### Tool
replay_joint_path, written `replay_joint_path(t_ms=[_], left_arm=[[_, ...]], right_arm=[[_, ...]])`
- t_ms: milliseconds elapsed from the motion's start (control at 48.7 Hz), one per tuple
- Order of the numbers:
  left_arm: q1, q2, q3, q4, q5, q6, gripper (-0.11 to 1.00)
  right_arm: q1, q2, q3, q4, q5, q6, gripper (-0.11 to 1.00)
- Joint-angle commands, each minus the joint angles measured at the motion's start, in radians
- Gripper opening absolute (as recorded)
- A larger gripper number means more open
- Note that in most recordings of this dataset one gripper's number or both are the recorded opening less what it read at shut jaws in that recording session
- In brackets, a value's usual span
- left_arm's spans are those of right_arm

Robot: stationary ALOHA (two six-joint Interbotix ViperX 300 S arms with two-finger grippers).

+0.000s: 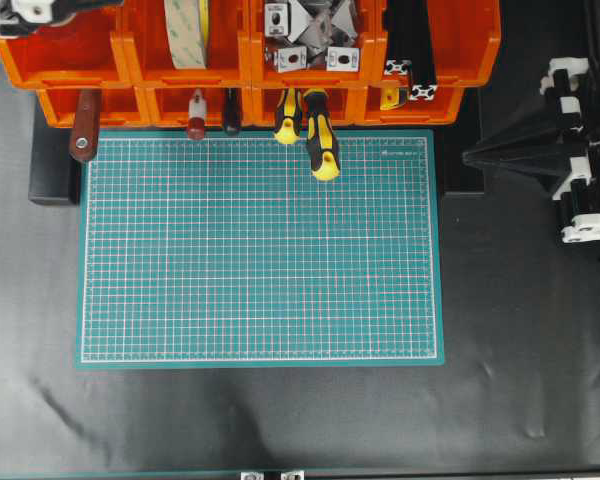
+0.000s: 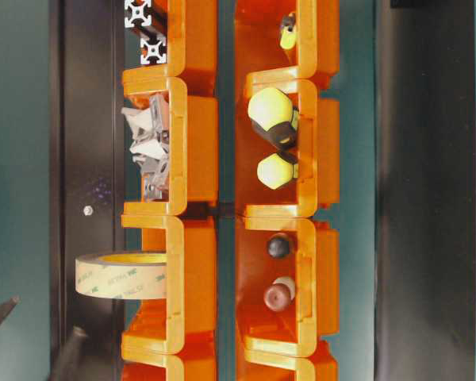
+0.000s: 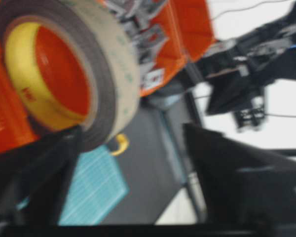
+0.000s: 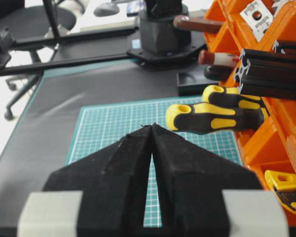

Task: Pick foam from container rack with left arm.
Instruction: 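Move the left gripper up and over to the tape roll in the top-left bin, then close the left gripper on the tape roll's rim and lift it out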

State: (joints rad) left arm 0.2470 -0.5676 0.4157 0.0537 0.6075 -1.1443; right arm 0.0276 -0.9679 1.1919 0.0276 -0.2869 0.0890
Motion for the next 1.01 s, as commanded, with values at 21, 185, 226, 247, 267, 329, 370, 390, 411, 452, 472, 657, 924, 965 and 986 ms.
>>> replay_joint_path(t_ms=[21, 185, 226, 247, 267, 329, 370, 390, 411, 452, 472, 657, 924, 965, 986], left_arm=[[0.003, 0.012, -0.054, 0.0, 0.038, -0.003, 0.89], [0.02, 0.018, -0.086, 0.0, 0.04, -0.034, 0.87], [0.026, 0.023, -0.089, 0.0, 0.04, -0.052, 0.87], [0.028, 0.026, -0.089, 0.0, 0.041, -0.061, 0.87], [0.031, 0.028, -0.091, 0.0, 0.041, -0.071, 0.87], [0.034, 0.037, -0.091, 0.0, 0.041, -0.094, 0.87], [0.034, 0.044, -0.091, 0.002, 0.041, -0.101, 0.87], [0.035, 0.049, -0.091, 0.002, 0.041, -0.106, 0.87], [0.034, 0.054, -0.091, 0.0, 0.041, -0.109, 0.87], [0.034, 0.061, -0.091, 0.0, 0.043, -0.112, 0.87], [0.034, 0.066, -0.091, 0.0, 0.044, -0.114, 0.87], [0.044, 0.114, -0.104, 0.002, 0.038, -0.155, 0.87], [0.046, 0.164, -0.121, 0.002, -0.015, -0.169, 0.87], [0.046, 0.173, -0.124, 0.002, -0.026, -0.17, 0.87], [0.044, 0.175, -0.127, 0.002, -0.031, -0.172, 0.87]], right_arm=[[0.002, 0.005, -0.023, -0.003, -0.002, -0.002, 0.0], [0.002, 0.005, -0.023, -0.003, -0.003, 0.0, 0.0], [0.002, 0.005, -0.025, -0.003, -0.003, 0.0, 0.0], [0.002, 0.005, -0.023, -0.003, -0.005, 0.0, 0.0], [0.002, 0.005, -0.025, -0.002, -0.005, 0.0, 0.0], [0.002, 0.005, -0.023, -0.003, -0.006, 0.0, 0.0], [0.002, 0.005, -0.023, -0.003, -0.005, 0.0, 0.0], [0.002, 0.003, -0.023, -0.003, -0.005, 0.0, 0.0], [0.002, 0.005, -0.023, -0.003, -0.005, 0.0, 0.0], [0.002, 0.005, -0.023, -0.003, -0.005, 0.0, 0.0], [0.002, 0.005, -0.023, -0.003, -0.006, 0.0, 0.0], [0.002, 0.005, -0.021, -0.003, -0.006, -0.002, 0.0], [0.002, 0.005, -0.018, -0.003, -0.006, -0.002, 0.0], [0.002, 0.003, -0.018, -0.002, -0.006, -0.002, 0.0], [0.002, 0.005, -0.018, -0.003, -0.006, -0.002, 0.0]])
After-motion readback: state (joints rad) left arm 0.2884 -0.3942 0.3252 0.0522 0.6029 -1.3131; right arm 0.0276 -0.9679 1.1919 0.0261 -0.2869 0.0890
